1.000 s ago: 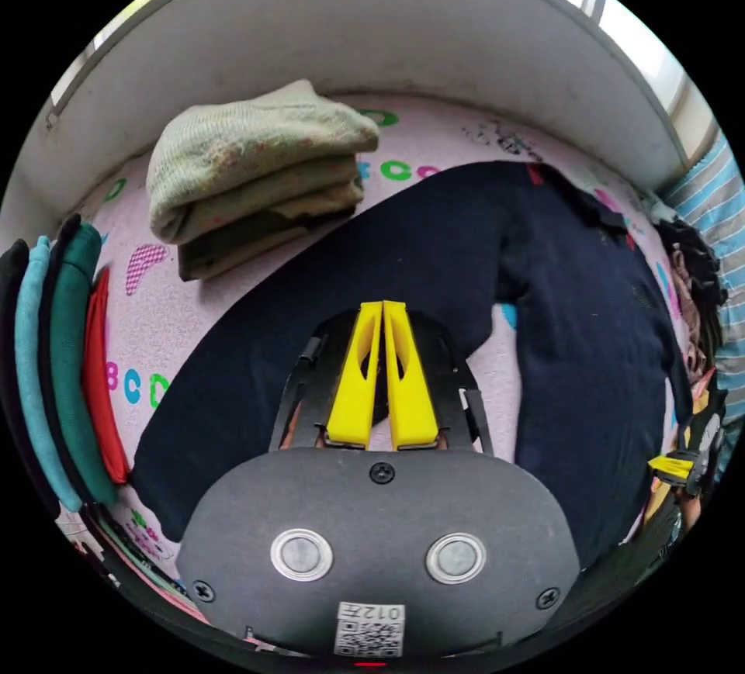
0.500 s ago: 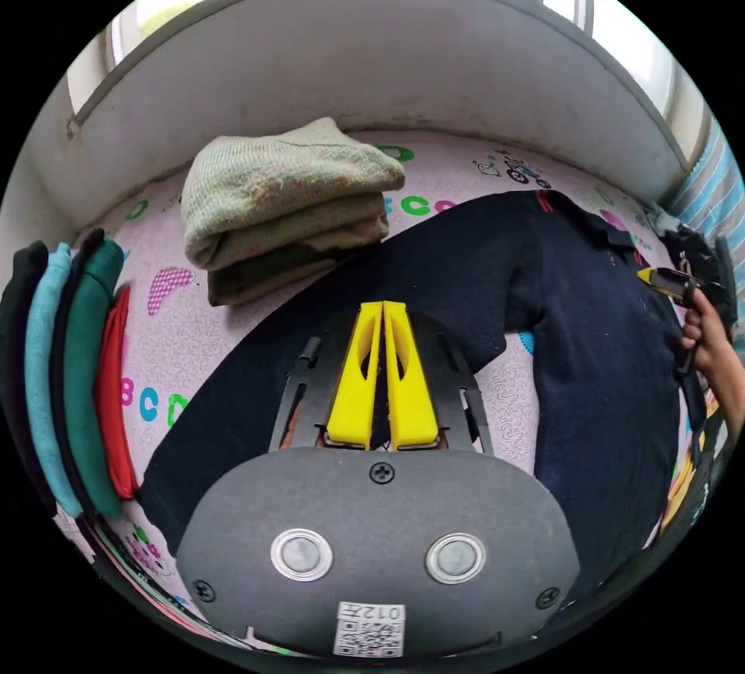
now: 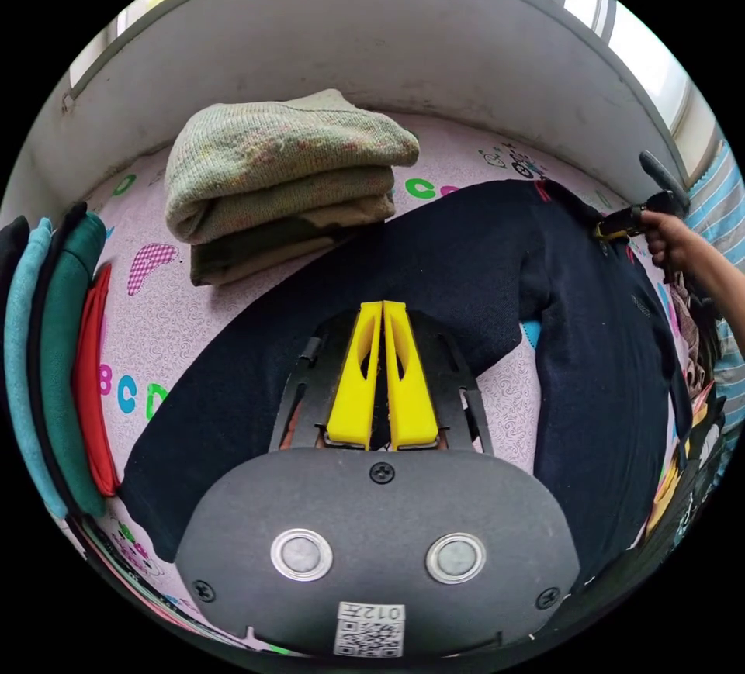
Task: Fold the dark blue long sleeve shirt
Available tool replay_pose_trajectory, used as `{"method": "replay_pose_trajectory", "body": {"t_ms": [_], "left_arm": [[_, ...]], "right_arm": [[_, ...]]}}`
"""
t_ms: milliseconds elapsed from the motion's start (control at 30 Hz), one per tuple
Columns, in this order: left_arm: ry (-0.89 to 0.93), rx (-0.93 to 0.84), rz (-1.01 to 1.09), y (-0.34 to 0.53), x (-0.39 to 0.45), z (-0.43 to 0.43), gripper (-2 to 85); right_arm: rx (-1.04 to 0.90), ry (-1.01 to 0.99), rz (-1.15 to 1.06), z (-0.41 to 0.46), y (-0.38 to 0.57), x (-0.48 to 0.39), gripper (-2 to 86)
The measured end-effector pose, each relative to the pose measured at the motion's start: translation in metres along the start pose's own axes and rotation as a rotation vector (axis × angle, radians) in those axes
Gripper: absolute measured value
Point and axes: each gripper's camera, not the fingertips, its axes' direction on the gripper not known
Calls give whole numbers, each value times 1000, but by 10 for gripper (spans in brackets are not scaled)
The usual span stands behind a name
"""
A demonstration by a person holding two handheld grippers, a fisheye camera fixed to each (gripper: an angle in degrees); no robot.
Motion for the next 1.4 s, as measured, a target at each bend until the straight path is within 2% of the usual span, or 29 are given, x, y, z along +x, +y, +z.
{"method": "replay_pose_trajectory", "body": {"t_ms": [67,267,300,367,433,500,600,667,700,800,833,900,967,1033,1100,1233,1400], "left_arm": [[15,2,-10,0,-5,0,8],[12,10,-2,0,-10,0,8],[2,16,-11,1,-12,-1,8],[-20,36,-18,1,-14,-5,8],[-36,43,-14,1,-16,-8,8],[-31,67,-4,1,-15,-11,8],[48,181,41,2,-7,-27,7],[113,209,78,2,2,-32,7],[174,205,104,2,10,-30,7],[423,191,151,2,35,-24,7],[508,178,188,2,47,-21,7],[555,143,257,2,68,-17,8],[554,128,345,2,87,-16,8],[484,89,276,-13,100,-9,8],[493,122,252,-36,116,-3,8],[437,-75,361,-146,202,54,8],[375,-307,537,-227,312,132,7]], "right_arm": [[-65,134,-44,-5,-2,1,-9],[-68,178,34,6,8,44,-10],[-35,188,44,4,8,47,-10],[290,220,98,-31,25,54,-10],[459,216,124,-49,49,62,-10],[400,235,181,-38,64,81,-10],[349,137,228,-14,102,119,-9],[394,-56,329,-1,136,155,-9],[394,-82,356,3,142,163,-9],[434,3,469,21,176,177,-8],[452,-17,430,29,184,176,-8],[484,-133,329,40,191,177,-8],[477,-209,338,58,194,187,-8],[461,-234,355,69,195,194,-8],[473,-278,349,74,196,200,-9],[436,-314,308,76,194,211,-8],[349,-351,288,75,177,222,-8]]}}
